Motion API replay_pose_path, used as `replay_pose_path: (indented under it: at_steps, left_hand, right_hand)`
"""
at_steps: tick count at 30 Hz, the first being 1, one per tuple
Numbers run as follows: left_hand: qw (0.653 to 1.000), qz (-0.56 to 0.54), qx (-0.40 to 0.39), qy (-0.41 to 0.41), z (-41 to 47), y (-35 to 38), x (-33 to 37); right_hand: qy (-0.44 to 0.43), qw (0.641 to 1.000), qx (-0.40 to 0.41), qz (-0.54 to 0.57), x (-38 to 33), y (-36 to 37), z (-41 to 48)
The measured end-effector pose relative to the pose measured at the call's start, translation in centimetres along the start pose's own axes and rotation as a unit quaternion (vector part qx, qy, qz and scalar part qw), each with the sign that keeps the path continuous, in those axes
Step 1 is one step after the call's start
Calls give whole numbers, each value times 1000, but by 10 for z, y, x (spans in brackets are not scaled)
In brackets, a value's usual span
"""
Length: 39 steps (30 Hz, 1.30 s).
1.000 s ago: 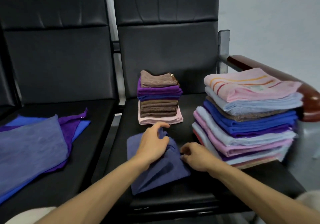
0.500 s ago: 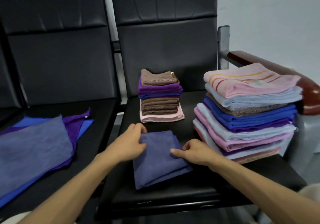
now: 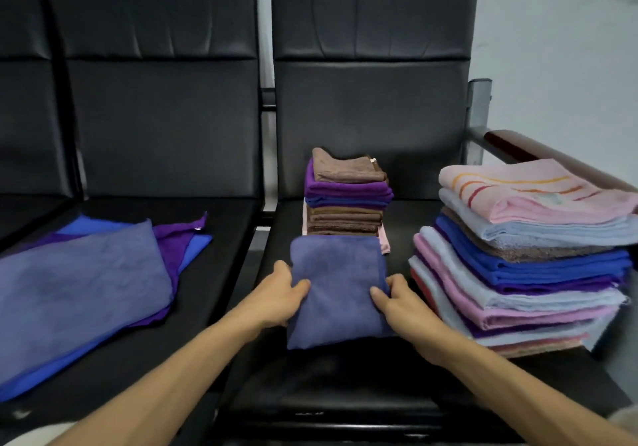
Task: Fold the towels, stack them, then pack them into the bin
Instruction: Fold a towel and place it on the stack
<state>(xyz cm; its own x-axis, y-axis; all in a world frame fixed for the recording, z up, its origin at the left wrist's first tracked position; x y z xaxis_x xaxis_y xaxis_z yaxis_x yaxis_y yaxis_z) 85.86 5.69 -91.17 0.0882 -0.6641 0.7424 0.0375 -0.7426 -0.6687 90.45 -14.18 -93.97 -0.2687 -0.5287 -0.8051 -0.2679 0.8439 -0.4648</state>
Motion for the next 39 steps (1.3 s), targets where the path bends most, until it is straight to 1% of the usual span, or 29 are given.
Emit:
replay_pose_path:
  at_steps: [1, 2, 4, 6, 7, 9, 11, 13, 16, 18, 20, 22, 25, 27, 28, 30, 32, 34, 36, 38, 39]
  left_hand:
    - [999, -9, 31, 18, 1, -1, 3]
    - [996, -21, 71, 42, 3, -3, 8]
    - [983, -71, 146, 87, 3, -8, 17]
    - [967, -127, 191, 115, 4, -14, 28]
    - [961, -154, 198, 118, 4, -16, 34]
    - [951, -220, 179, 126, 5, -19, 47]
    - [939, -266, 151, 159, 11, -26, 62]
    - [930, -256, 157, 210, 22, -38, 75]
    - [914, -213, 208, 276, 58, -60, 89]
    - [917, -147, 231, 289, 87, -72, 95]
    - [927, -73, 236, 282, 125, -79, 98]
    - [928, -57, 242, 277, 160, -85, 99]
    - [940, -39, 226, 253, 210, -83, 91]
    - [956, -4, 191, 223, 233, -74, 80]
    - [965, 9, 166, 205, 238, -68, 74]
    - [973, 8, 137, 187, 244, -59, 62]
    - [968, -28, 158, 192, 238, -57, 57]
    - [955, -59, 200, 211, 224, -62, 56]
    - [948, -81, 220, 214, 202, -68, 55]
    - [951, -109, 222, 188, 167, -77, 49]
    - [952, -115, 225, 173, 144, -85, 44]
  right_hand:
    - [14, 998, -13, 67, 1, 2, -1]
    - [12, 995, -6, 100, -2, 2, 0]
    - [-30, 996, 55, 69, -7, -5, 0]
    - [-86, 989, 115, 34, -18, -16, -2]
    - [-113, 983, 146, 23, -25, -22, -4]
    - [-160, 968, 192, 23, -42, -34, -10]
    - [-200, 955, 208, 67, -62, -44, -13]
    - [-226, 944, 211, 117, -83, -53, -10]
    - [-265, 924, 223, 162, -121, -66, 10]
    - [-282, 913, 229, 186, -145, -74, 27]
    - [-288, 906, 230, 205, -169, -81, 52]
    - [-286, 902, 242, 213, -185, -87, 78]
    - [-274, 903, 284, 170, -196, -88, 122]
    - [-230, 923, 289, 106, -190, -82, 150]
    - [-193, 938, 284, 45, -185, -78, 161]
    - [-118, 961, 240, -75, -172, -69, 180]
    - [-82, 974, 181, -111, -166, -65, 181]
    - [-93, 969, 184, -134, -170, -68, 177]
    - [-109, 951, 220, -187, -175, -71, 169]
    - [-116, 936, 262, -202, -180, -72, 151]
    - [-133, 927, 289, -198, -182, -68, 136]
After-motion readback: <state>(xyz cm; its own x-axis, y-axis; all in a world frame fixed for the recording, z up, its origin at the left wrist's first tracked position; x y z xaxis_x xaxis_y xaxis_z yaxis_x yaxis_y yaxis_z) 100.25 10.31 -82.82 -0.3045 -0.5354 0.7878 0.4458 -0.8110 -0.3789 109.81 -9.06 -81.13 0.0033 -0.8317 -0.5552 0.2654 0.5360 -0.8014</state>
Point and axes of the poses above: each hand's wrist, its own z-axis towards the middle knuckle, its own y-axis out of the palm, x = y × z, the point moved 4 cm from there along z, towards the middle knuckle, and after that the axes turned 15 degrees about y, right-handed, at the moved point
